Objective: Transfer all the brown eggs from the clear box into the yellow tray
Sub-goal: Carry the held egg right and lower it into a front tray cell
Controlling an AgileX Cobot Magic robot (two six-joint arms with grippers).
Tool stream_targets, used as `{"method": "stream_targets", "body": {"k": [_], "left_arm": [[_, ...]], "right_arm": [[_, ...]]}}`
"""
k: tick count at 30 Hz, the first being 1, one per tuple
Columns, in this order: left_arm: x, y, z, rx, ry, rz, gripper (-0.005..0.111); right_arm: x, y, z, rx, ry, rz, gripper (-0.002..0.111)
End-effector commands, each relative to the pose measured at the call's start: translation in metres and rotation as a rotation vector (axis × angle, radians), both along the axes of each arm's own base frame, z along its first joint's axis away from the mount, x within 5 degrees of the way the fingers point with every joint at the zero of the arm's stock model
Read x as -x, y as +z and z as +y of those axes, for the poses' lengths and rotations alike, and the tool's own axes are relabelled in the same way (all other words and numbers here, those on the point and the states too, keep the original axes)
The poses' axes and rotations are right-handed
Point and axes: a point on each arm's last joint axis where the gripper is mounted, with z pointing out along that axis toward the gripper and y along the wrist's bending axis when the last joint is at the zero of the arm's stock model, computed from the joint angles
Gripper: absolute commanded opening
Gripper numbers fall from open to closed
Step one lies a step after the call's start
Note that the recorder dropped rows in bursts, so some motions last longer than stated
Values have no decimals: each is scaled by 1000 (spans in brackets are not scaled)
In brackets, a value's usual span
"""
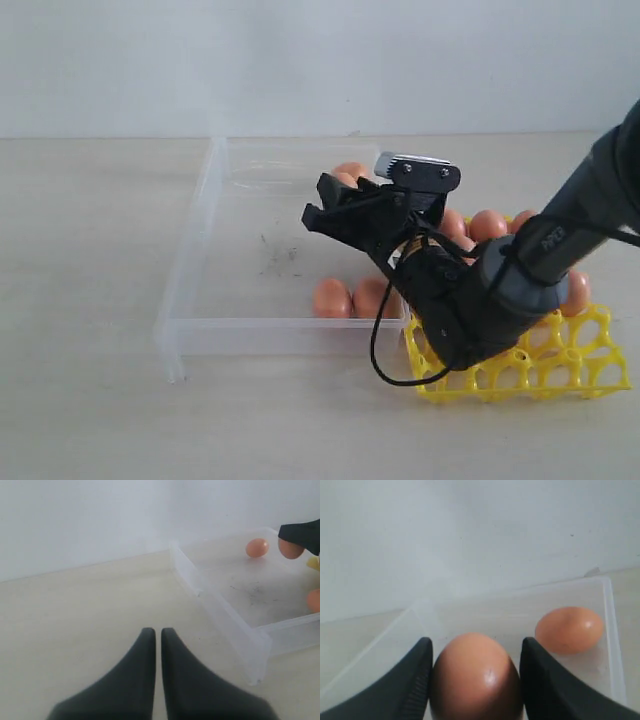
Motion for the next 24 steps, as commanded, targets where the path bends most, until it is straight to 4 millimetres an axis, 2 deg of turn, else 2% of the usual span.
{"method": "stream_targets", "body": {"k": [1, 5, 9, 13, 16, 19, 24], "left_arm": [[0, -1, 0, -2, -5, -2, 4], [0, -1, 0, -2, -5, -2, 4], [0, -1, 0, -2, -5, -2, 4], [0, -1, 0, -2, -5, -2, 4], [0, -1, 0, -2, -5, -2, 4], [0, -1, 0, -2, -5, -2, 4], [0, -1, 0, -2, -5, -2, 4]], "right_arm": [[17, 26, -6, 55, 71, -73, 0], [43, 59, -18, 99, 122, -144, 0], [80, 71, -46, 160, 98, -137, 0], [122, 61, -83, 214, 30, -37, 0], [143, 49, -100, 238, 21, 48, 0], [153, 42, -105, 238, 35, 97, 0], [155, 41, -104, 214, 52, 113, 0]]}}
